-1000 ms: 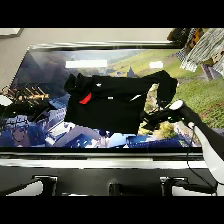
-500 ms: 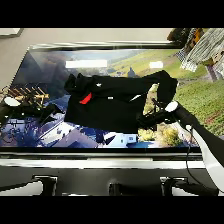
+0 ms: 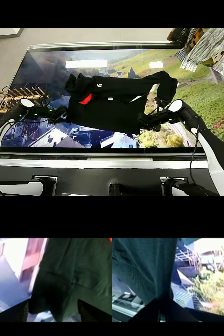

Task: Fold the clothes and pants, and hang the long-sleeved shirts on hangers.

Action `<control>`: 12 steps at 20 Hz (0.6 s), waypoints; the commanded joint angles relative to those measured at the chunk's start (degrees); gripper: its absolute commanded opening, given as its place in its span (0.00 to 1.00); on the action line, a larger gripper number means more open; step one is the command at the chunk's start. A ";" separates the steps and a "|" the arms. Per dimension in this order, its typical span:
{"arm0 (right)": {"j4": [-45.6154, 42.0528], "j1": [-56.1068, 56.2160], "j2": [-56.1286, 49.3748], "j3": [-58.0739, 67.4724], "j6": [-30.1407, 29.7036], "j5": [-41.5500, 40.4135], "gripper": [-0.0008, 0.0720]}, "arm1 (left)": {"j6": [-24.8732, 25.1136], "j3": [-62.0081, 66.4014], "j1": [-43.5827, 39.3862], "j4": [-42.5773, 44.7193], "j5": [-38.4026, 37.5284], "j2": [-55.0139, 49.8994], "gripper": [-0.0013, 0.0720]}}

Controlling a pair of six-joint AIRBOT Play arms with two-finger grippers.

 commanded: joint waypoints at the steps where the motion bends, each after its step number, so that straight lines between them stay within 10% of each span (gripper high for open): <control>1: -0.04 0.09 0.50 -0.02 0.68 0.66 0.05 | 0.26 -0.07 -1.01 -0.76 1.42 -1.22 0.93; 2: -0.04 0.09 0.50 -0.02 1.22 0.55 0.05 | 0.24 -0.04 -1.68 -1.18 1.44 -1.66 0.91; 3: 0.02 0.09 0.50 -0.02 1.55 0.55 0.05 | 0.24 -0.04 -2.49 -1.36 1.42 -2.08 0.65; 4: 0.42 0.07 0.63 0.00 1.53 0.55 0.05 | 0.24 -0.02 -3.04 -1.40 1.38 -2.10 0.09; 12: -4.33 -7.98 2.29 34.27 3.13 4.76 0.05 | 0.87 30.62 -3.02 -3.34 -2.69 7.10 0.06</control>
